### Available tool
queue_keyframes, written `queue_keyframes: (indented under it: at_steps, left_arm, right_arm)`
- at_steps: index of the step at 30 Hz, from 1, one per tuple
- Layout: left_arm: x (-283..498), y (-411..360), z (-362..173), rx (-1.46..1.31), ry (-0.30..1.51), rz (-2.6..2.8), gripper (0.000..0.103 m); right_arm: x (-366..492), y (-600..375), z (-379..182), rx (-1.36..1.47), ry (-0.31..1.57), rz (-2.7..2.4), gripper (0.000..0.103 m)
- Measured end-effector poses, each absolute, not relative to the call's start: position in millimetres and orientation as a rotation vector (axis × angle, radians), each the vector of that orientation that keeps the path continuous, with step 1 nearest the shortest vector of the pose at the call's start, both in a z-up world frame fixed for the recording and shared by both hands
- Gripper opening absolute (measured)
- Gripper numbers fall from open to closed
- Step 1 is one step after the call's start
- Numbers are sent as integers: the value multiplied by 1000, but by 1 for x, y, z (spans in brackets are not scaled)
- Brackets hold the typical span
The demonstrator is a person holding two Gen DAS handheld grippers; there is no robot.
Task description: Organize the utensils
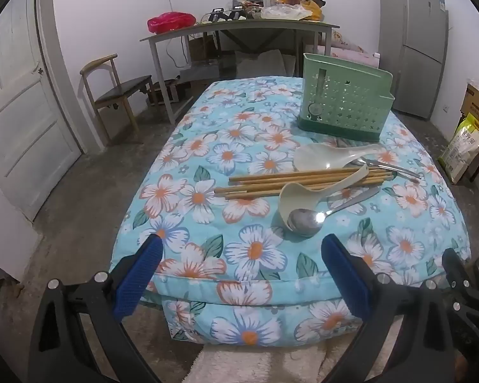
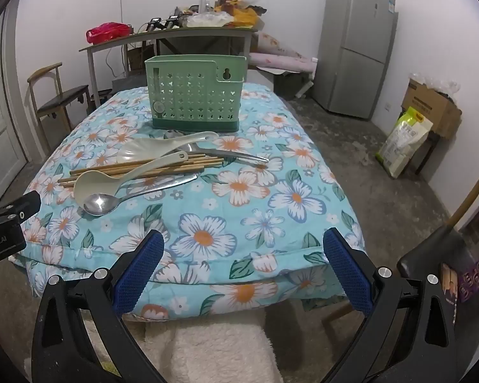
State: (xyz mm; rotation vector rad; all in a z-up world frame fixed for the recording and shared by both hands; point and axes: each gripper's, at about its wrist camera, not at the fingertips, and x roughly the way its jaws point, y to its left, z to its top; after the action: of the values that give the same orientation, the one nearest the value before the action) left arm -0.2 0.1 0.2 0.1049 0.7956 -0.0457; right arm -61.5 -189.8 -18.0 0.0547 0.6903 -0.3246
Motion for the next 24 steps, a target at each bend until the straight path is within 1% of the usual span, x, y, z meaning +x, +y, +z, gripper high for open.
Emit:
queue_keyframes:
  at_steps: [24]
  left_arm:
    - [6,4,1,116,793,-44,97]
  right_arm:
    - [-58,-186,-19,54,685,-323,95]
